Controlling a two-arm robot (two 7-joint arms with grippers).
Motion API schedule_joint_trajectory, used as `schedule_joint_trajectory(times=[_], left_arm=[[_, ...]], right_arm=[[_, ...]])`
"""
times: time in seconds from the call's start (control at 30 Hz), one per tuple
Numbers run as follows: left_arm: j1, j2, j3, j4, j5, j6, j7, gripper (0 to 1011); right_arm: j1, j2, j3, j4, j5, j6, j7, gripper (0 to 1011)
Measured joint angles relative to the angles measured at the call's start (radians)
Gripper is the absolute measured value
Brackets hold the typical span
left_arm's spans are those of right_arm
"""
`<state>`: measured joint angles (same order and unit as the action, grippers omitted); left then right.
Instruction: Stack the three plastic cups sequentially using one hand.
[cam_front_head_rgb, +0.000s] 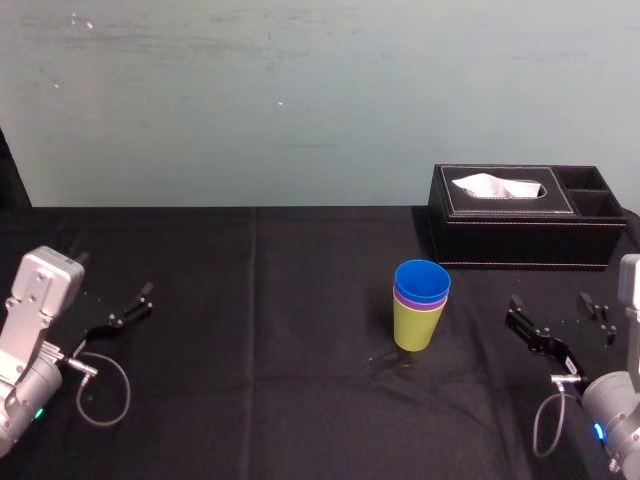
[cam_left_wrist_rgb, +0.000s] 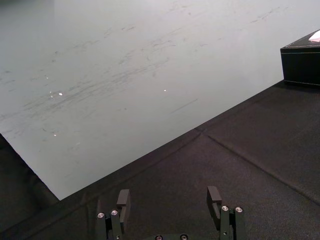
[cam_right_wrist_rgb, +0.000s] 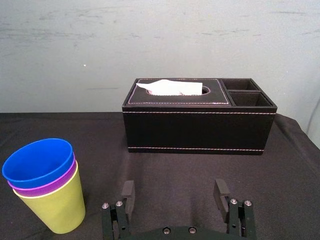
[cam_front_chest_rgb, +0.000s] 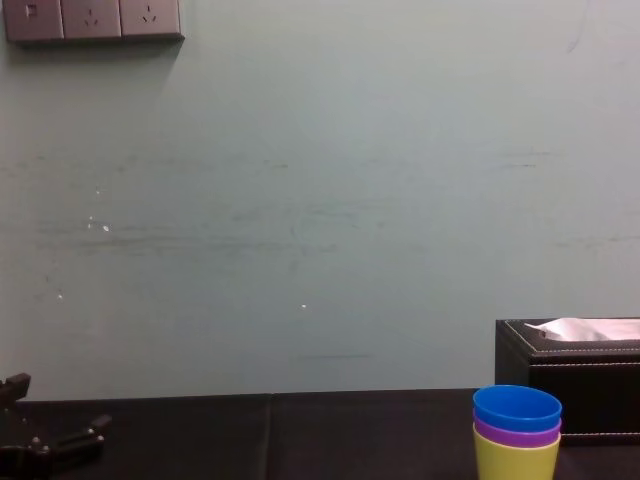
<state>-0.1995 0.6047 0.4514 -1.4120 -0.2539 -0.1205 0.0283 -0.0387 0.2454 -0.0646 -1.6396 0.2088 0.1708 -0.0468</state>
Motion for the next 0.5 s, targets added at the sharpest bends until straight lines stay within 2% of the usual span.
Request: schedule_joint_trajectory(times=[0.5], left_arm=[[0.000, 0.000, 0.000, 0.000, 0.000, 0.000, 0.000, 1000]], right_arm=[[0.000, 0.000, 0.000, 0.000, 0.000, 0.000, -0.001, 1004]])
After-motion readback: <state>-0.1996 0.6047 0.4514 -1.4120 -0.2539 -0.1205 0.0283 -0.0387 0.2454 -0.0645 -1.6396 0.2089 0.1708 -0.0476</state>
